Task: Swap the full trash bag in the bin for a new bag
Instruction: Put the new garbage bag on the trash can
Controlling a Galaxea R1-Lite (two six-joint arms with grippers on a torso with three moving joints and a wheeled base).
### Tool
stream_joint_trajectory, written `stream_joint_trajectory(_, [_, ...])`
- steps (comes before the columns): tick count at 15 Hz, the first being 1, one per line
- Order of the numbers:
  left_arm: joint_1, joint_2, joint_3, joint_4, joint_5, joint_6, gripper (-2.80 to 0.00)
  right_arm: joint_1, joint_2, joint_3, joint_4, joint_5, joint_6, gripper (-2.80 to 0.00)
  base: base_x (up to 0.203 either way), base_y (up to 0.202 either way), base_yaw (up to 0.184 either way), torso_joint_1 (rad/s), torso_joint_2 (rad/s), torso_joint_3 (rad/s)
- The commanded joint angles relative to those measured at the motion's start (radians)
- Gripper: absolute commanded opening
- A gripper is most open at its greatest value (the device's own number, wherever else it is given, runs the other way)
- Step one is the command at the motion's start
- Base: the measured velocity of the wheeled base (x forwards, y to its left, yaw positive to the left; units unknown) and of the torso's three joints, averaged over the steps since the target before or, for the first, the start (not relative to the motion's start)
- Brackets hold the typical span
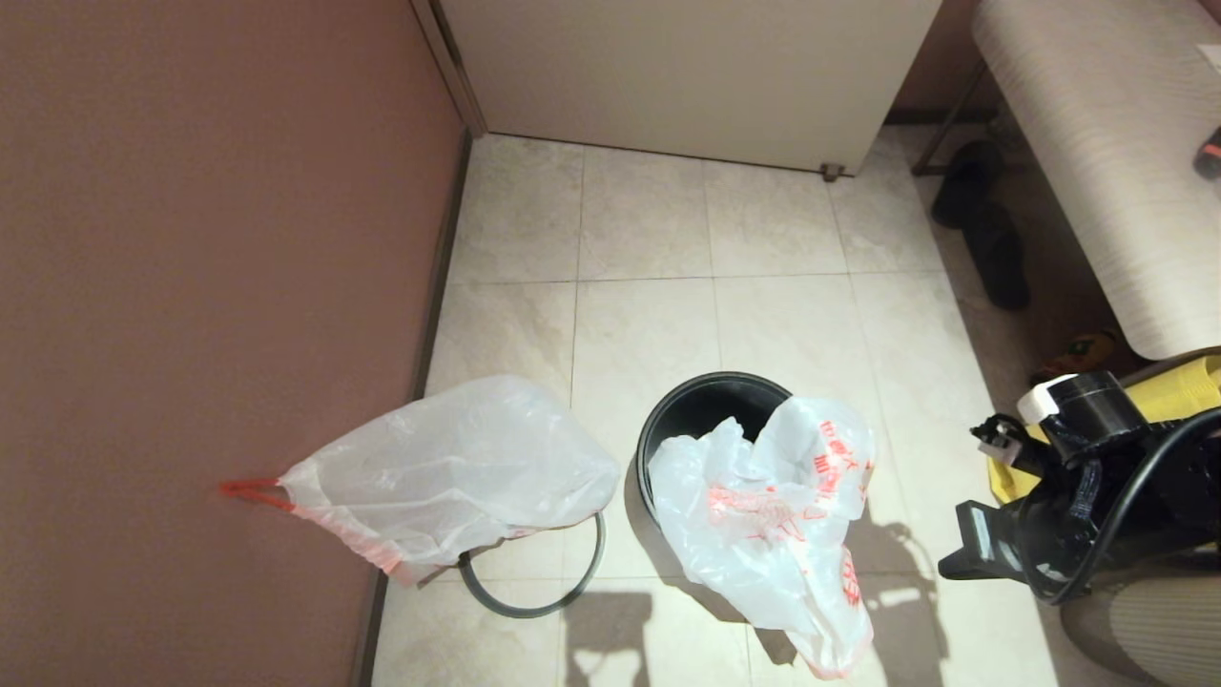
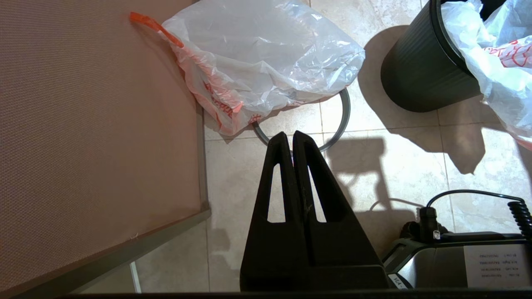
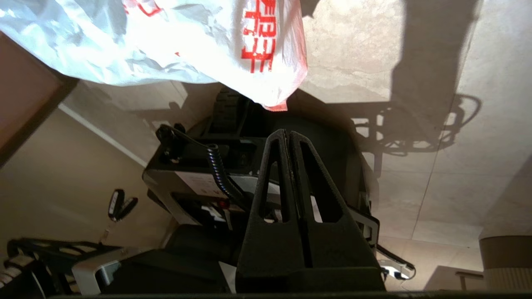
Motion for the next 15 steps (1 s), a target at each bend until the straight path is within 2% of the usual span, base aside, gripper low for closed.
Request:
stream_joint_trajectory(1, [0.0,0.001,0.0,0.001,0.0,0.0,-2.8,-0.039,0.088,-0.003,-0.002,0.031,-0.039,-2.8,0.0,0.0,0.0,0.0,0.0,0.0])
stream_joint_trajectory(3, [0.0,0.001,0.0,0.001,0.0,0.0,-2.8,-0.085,0.154,-0.053,-0.007,0.077,-0.129,-2.8,0.0,0.0,0.0,0.0,0.0,0.0])
stream_joint_trajectory(4, [0.0,0.001,0.0,0.001,0.0,0.0,-2.8,-0.1,0.184,-0.094,-0.007,0.126,-0.165,-2.8,0.0,0.0,0.0,0.0,0.0,0.0])
stream_joint_trajectory(7, [0.0,0.001,0.0,0.001,0.0,0.0,-2.8,-0.12,0.282,-0.233,-0.001,0.342,-0.199,-2.8,0.0,0.0,0.0,0.0,0.0,0.0])
stream_joint_trajectory(8, [0.0,0.001,0.0,0.001,0.0,0.0,-2.8,-0.126,0.321,-0.278,0.0,0.385,-0.201,-2.8,0.0,0.0,0.0,0.0,0.0,0.0])
stream_joint_trajectory(12, [0.0,0.001,0.0,0.001,0.0,0.0,-2.8,-0.217,0.468,-0.403,-0.001,0.47,-0.213,-2.8,0.0,0.0,0.0,0.0,0.0,0.0])
stream_joint_trajectory(15, [0.0,0.001,0.0,0.001,0.0,0.0,-2.8,-0.279,0.544,-0.438,0.002,0.494,-0.323,-2.8,0.0,0.0,0.0,0.0,0.0,0.0])
